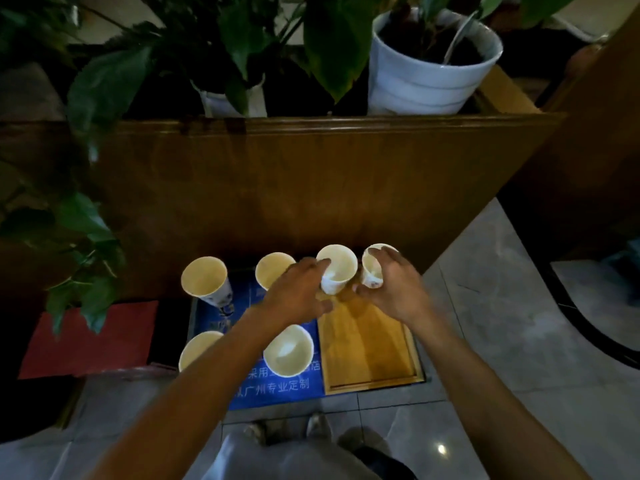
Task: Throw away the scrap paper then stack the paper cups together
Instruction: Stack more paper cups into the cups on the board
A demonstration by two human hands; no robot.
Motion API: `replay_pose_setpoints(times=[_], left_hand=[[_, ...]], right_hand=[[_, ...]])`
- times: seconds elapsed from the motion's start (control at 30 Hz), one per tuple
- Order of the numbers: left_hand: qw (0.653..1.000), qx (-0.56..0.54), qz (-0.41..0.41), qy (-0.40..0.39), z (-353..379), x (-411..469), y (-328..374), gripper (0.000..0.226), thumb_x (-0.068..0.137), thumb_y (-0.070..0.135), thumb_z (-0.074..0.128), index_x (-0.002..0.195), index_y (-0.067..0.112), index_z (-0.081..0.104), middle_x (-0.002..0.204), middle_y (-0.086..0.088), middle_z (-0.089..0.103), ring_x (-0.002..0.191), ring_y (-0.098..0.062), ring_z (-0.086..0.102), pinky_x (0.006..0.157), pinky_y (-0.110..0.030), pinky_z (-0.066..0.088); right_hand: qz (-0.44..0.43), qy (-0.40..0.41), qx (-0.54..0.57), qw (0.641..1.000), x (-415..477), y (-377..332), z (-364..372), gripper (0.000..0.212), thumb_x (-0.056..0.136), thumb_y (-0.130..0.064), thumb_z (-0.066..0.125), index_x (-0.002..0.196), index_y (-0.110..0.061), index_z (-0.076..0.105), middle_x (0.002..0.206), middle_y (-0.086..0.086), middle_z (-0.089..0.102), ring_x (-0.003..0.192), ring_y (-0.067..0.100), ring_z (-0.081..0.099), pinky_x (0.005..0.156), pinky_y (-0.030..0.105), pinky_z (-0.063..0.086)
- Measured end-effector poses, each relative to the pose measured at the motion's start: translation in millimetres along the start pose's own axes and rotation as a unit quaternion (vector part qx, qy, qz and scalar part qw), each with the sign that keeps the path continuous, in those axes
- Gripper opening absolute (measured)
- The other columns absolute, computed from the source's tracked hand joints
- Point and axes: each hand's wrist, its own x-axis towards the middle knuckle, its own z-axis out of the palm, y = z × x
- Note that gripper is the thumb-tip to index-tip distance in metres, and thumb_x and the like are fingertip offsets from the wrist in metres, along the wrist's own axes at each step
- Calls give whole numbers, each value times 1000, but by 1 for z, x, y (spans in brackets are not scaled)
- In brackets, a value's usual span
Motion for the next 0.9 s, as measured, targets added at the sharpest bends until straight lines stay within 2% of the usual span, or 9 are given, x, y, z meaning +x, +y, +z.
replay_pose_setpoints(times=[0.1,0.17,0.3,0.4,0.6,0.67,0.77,0.9], left_hand=[[999,46,-7,-15,4,31,11,97,77,43,73,152,20,15,157,-11,20,142,-32,24,112,-47,32],[997,68,-15,-18,7,47,15,102,77,43,74,152,19,10,158,-14,14,143,-37,19,112,-50,31],[995,79,-42,-33,14,67,22,105,74,43,77,152,21,10,156,-14,18,139,-39,24,108,-52,36],[995,72,-56,-51,18,74,20,107,71,41,80,151,21,12,152,-14,23,135,-40,31,107,-52,38],[995,87,-52,-17,22,80,27,98,66,37,84,143,13,28,144,-13,34,126,-37,42,100,-47,45],[994,90,-51,-21,23,82,31,100,67,34,84,144,12,25,145,-13,34,128,-37,41,101,-48,45],[993,99,-45,-35,24,82,34,100,70,33,82,147,19,20,145,-14,30,128,-38,40,99,-48,46],[995,83,-37,-48,18,72,36,93,70,36,80,145,26,27,142,-12,29,125,-37,41,97,-49,47]], right_hand=[[21,-36,-2,999,17,17,0,89,75,-50,75,148,-24,32,158,8,27,145,32,21,112,48,34],[28,-55,-9,998,29,25,1,98,73,-49,77,151,-23,25,159,8,25,148,32,14,115,48,28],[50,-103,-39,993,50,34,4,112,68,-49,80,154,-23,12,161,10,17,148,34,9,119,48,19],[49,-126,-50,990,59,33,5,115,67,-44,83,154,-23,11,159,12,20,145,36,18,116,50,25],[46,-118,-41,991,64,33,4,107,63,-32,88,149,-20,25,147,13,38,133,39,38,105,48,38],[44,-117,-46,991,65,32,4,106,62,-32,89,148,-19,28,145,13,40,131,38,41,104,47,39],[42,-117,-46,991,65,32,2,102,60,-36,89,143,-19,33,139,12,44,127,36,45,103,45,39],[38,-93,-26,995,63,37,-5,99,60,-39,87,142,-23,35,133,12,49,122,37,49,98,44,41]])
